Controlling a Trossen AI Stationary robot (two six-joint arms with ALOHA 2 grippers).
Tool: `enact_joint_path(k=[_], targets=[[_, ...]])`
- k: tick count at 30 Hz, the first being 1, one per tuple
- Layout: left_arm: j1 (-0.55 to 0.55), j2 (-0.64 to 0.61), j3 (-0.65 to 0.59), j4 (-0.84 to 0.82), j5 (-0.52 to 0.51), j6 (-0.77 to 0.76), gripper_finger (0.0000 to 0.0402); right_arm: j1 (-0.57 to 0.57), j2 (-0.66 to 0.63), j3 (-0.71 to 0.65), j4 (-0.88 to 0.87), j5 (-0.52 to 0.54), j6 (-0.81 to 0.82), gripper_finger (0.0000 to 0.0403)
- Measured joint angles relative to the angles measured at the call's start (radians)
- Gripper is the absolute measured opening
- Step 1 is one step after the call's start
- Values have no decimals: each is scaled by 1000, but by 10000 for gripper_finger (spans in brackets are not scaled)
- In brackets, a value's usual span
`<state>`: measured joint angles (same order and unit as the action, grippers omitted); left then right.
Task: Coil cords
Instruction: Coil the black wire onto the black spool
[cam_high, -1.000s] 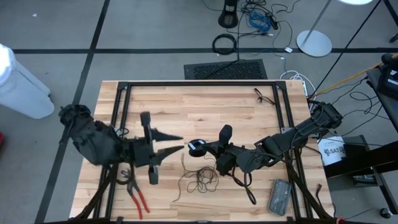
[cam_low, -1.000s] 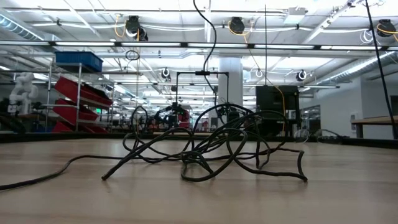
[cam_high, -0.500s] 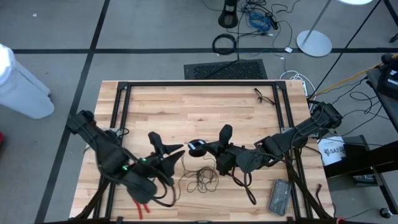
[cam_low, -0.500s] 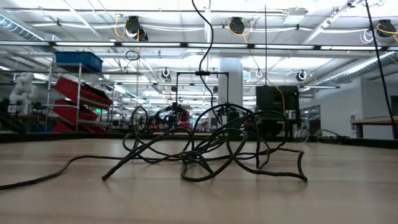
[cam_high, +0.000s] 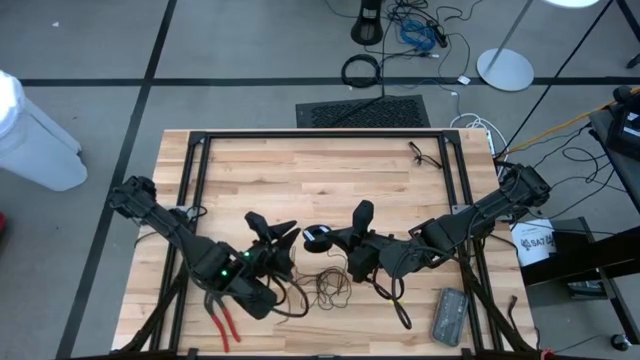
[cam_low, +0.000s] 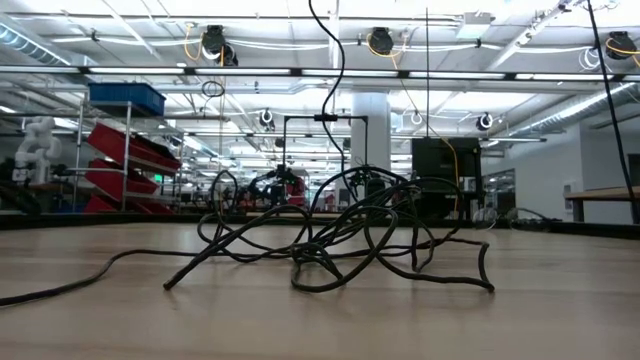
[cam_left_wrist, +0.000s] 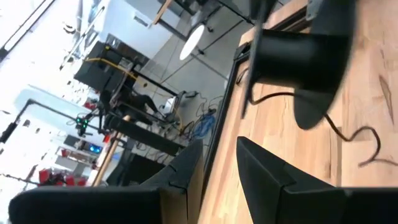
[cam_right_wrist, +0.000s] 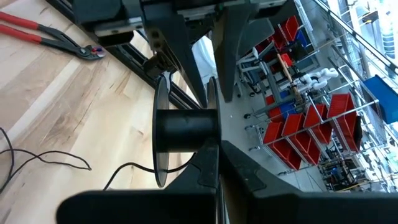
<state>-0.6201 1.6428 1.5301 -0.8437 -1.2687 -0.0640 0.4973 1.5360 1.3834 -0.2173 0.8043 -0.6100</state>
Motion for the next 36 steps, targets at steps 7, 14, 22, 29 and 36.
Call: enact_joint_path(k=[7,14,22,29,36], targets=[[-2,-4,0,17,2,48,105,0,0,0,-6,0,-1,0],[-2,-4,0,270,144,277,105,0,0,0,-6,-1,0,0],[13,-5,0,356,152,369,105,0,0,0,-6,2,-1,0],[18,-5,0,356,154,369,104,0,0,0,-6,3,-2,0],[18,-5,0,354,154,369,54,0,0,0,-6,1,-3,0]])
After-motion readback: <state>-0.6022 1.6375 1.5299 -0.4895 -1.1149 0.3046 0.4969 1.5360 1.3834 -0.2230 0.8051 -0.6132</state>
